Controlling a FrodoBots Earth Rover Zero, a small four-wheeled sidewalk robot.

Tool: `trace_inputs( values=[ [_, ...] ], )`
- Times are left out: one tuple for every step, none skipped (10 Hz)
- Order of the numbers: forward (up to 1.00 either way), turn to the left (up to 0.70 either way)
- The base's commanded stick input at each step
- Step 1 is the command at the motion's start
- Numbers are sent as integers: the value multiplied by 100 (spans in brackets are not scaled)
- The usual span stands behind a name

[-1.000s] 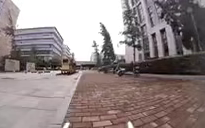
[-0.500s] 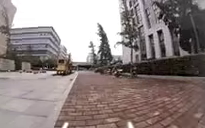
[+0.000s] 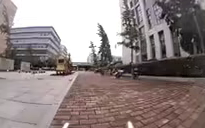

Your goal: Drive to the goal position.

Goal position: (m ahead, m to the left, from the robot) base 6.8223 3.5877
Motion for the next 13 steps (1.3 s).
trace_inputs(
  values=[
    [45,0],
    [45,0],
    [45,0],
    [45,0],
    [45,0],
    [45,0],
    [45,0],
    [45,0],
    [45,0],
    [45,0],
    [45,0],
    [45,0],
    [45,0]
  ],
)
